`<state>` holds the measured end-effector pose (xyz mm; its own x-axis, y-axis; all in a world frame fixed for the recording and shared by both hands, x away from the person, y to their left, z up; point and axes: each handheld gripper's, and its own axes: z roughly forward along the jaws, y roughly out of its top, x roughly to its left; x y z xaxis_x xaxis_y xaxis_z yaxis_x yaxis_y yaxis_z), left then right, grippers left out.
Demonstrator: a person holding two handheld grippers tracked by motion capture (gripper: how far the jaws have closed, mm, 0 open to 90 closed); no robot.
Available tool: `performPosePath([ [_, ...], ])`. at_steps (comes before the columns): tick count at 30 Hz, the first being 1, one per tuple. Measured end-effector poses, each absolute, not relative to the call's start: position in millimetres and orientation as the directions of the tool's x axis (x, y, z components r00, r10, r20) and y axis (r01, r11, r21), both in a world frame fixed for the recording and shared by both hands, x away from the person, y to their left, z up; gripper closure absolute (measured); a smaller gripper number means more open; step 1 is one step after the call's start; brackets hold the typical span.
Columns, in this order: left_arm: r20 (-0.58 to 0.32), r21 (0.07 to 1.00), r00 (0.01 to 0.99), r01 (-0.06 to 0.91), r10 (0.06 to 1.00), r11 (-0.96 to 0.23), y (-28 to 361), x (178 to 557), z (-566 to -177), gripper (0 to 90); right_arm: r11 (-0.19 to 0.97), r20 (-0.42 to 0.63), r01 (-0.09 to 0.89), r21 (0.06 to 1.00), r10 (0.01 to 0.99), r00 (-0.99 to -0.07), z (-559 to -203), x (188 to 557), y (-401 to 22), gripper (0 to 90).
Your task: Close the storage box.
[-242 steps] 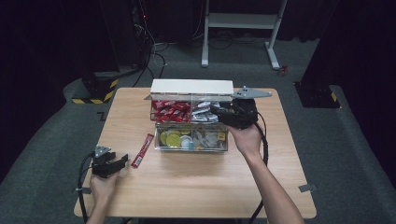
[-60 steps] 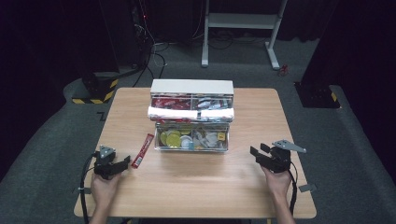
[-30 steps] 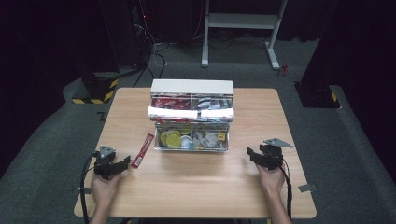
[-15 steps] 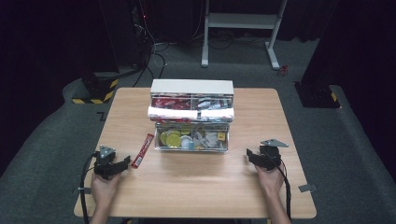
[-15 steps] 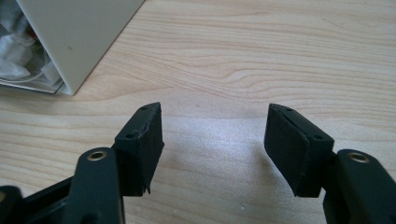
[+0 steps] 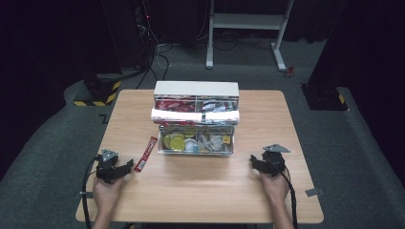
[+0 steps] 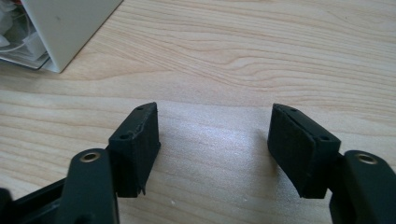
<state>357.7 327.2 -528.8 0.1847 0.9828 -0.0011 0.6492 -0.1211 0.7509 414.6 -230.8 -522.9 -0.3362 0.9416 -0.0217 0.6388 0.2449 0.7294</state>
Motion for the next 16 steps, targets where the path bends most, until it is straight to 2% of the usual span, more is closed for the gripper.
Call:
performPosePath([
  [16,-0.006,0.752,0.183,0.649,0.983,-0.117,327.2,357.7,-528.9,31.4,0.226,-0.016,0.649,0.727,0.95,-0.312,-522.8,412.8,-229.3,32.0],
])
